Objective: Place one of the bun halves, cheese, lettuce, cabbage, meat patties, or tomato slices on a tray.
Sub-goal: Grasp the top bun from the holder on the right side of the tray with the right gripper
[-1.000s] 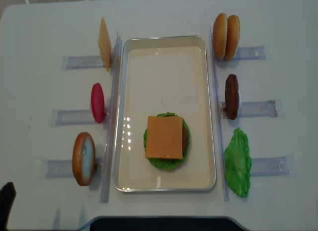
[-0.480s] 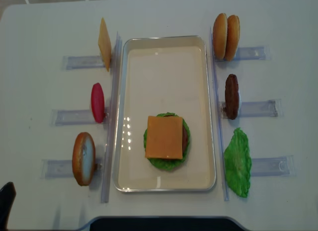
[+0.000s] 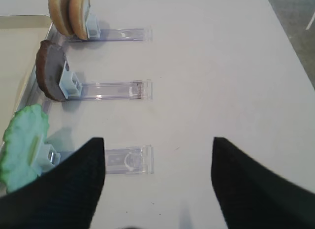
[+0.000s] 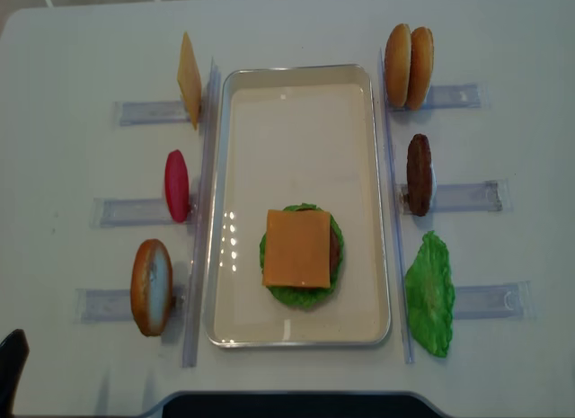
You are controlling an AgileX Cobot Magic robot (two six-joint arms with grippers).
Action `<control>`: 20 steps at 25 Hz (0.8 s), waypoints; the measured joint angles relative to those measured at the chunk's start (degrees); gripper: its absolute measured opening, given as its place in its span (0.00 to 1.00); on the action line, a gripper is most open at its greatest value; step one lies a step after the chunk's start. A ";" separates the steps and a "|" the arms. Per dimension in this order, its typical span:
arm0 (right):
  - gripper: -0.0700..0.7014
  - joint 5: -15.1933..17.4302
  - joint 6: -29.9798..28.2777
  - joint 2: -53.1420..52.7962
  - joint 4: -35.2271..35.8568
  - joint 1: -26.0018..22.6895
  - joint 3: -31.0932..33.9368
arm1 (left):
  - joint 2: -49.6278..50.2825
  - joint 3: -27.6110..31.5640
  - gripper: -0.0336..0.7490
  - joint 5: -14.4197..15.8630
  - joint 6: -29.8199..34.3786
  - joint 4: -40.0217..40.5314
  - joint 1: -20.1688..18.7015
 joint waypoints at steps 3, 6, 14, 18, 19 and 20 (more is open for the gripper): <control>0.70 0.00 0.00 0.00 0.00 0.00 0.00 | 0.00 0.00 0.70 0.00 0.00 0.00 0.00; 0.70 0.00 0.00 0.00 0.00 0.00 0.00 | 0.00 0.00 0.70 0.00 0.00 0.00 0.00; 0.68 0.38 1.06 7.87 0.00 0.00 -1.74 | 0.00 0.00 0.70 0.00 0.00 0.00 0.00; 0.66 1.92 1.10 17.10 1.20 0.00 -5.84 | 0.00 0.00 0.70 0.00 0.00 0.00 0.00; 0.66 2.29 1.10 19.58 1.61 0.00 -7.22 | 0.00 0.00 0.70 0.00 0.00 0.00 0.00; 0.66 2.55 1.10 22.14 2.09 0.00 -8.67 | 0.00 0.00 0.70 -0.05 0.00 0.00 0.00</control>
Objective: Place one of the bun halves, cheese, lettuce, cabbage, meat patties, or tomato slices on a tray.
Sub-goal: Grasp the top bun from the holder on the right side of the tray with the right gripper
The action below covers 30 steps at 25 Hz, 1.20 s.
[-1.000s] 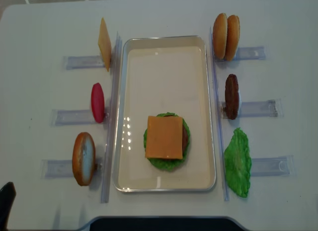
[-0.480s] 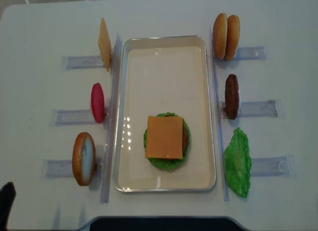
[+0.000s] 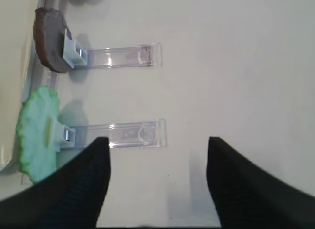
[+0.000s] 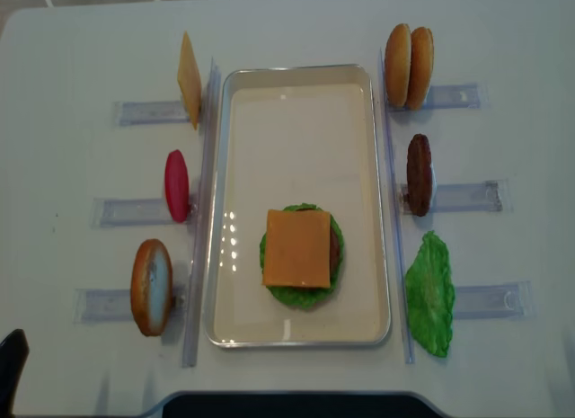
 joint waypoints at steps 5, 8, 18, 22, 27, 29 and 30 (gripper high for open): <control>0.66 1.04 0.00 12.00 1.35 0.00 -7.56 | 0.00 0.00 0.70 0.00 0.00 0.00 0.00; 0.66 1.50 0.00 19.59 1.38 0.00 -12.80 | 0.00 0.00 0.70 0.00 0.00 0.00 0.00; 0.66 2.27 0.00 46.93 1.42 0.00 -31.89 | -0.03 0.00 0.70 0.00 0.00 0.00 0.00; 0.66 2.27 -0.05 55.30 1.42 0.00 -40.42 | -0.07 0.00 0.70 0.00 0.00 0.00 0.00; 0.66 2.27 -0.72 64.05 1.42 0.00 -50.27 | -0.07 0.00 0.70 0.00 0.00 0.00 0.00; 0.65 2.27 -0.92 67.19 1.42 0.00 -53.73 | -0.07 0.00 0.70 0.00 0.00 0.00 0.00; 0.65 2.27 -0.99 68.84 1.42 0.00 -55.42 | -0.07 0.00 0.70 0.00 0.00 0.00 0.00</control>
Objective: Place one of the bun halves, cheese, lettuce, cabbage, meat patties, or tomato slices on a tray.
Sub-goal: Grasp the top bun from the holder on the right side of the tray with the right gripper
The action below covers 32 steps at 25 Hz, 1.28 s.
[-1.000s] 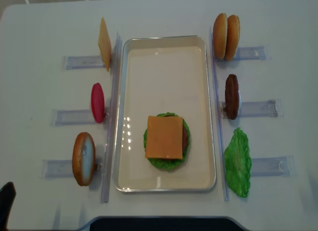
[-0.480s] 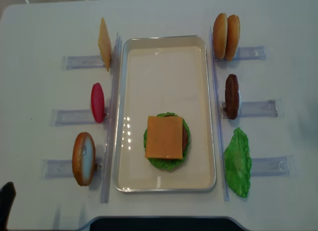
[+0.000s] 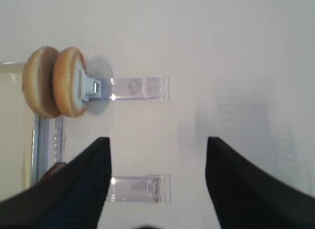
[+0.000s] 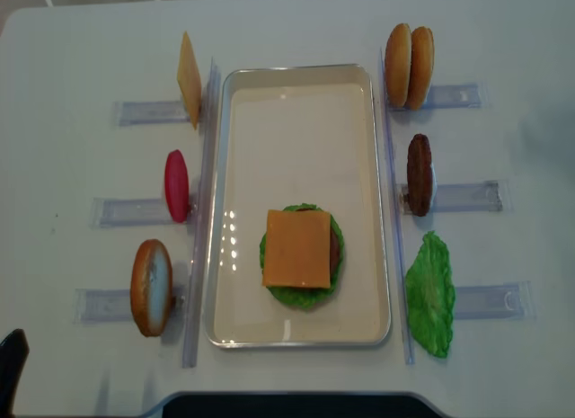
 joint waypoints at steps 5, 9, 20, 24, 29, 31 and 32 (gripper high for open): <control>0.65 0.00 -0.12 7.22 0.00 0.00 -6.12 | 0.00 0.00 0.70 0.00 0.00 0.00 0.00; 0.65 0.00 -0.22 11.83 0.00 0.00 -8.60 | 0.00 0.00 0.70 0.00 0.00 0.00 0.00; 0.65 0.04 -0.58 16.71 -2.15 -0.04 -10.28 | 0.00 0.00 0.70 0.00 0.00 0.00 0.00; 0.65 0.06 -0.58 17.89 -1.79 -0.11 -11.04 | 0.00 0.00 0.70 0.00 0.00 0.00 0.00; 0.65 0.06 2.22 18.12 0.53 0.64 -12.09 | 0.00 0.00 0.70 0.00 0.00 0.00 0.00; 0.65 0.06 3.72 18.12 0.66 2.00 -12.48 | 0.00 0.00 0.70 0.00 0.00 0.00 0.00; 0.65 0.07 4.39 18.12 0.73 3.02 -12.63 | 0.00 0.00 0.70 0.00 0.00 0.00 0.00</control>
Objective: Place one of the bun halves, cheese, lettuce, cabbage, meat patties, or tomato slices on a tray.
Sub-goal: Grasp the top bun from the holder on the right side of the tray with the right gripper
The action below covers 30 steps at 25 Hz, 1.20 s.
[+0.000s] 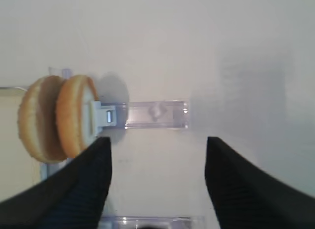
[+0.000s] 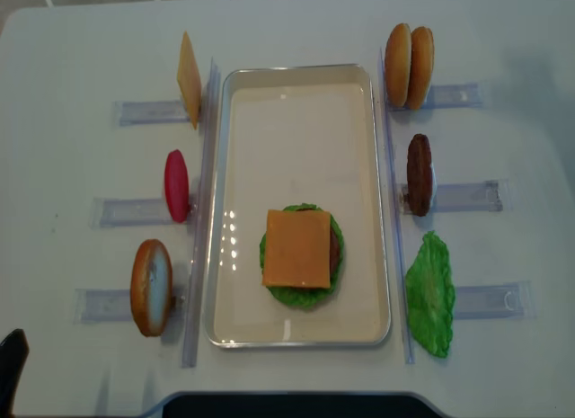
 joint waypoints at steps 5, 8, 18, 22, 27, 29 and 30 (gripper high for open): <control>0.65 -0.63 3.44 0.06 0.17 5.68 -0.41 | 0.00 0.00 0.70 0.00 0.00 0.00 0.00; 0.65 -2.03 5.20 0.30 0.41 8.45 -0.41 | 0.00 0.00 0.70 0.00 0.00 0.00 0.00; 0.65 -7.88 8.47 2.73 1.11 14.80 -0.45 | 0.00 0.00 0.70 0.00 0.00 0.00 0.00; 0.65 -8.49 8.29 3.29 0.27 15.56 -0.45 | 0.00 0.00 0.70 0.00 0.00 0.00 0.00; 0.65 -8.49 8.09 3.70 -0.32 15.83 -0.45 | 0.00 0.00 0.70 0.00 0.00 0.00 0.00; 0.65 -8.43 8.22 4.16 -0.32 15.83 -0.45 | 0.00 0.00 0.70 0.00 0.00 0.00 0.00; 0.65 -8.43 8.47 4.58 -0.32 15.83 -0.45 | 0.00 0.00 0.70 0.00 0.00 0.00 0.00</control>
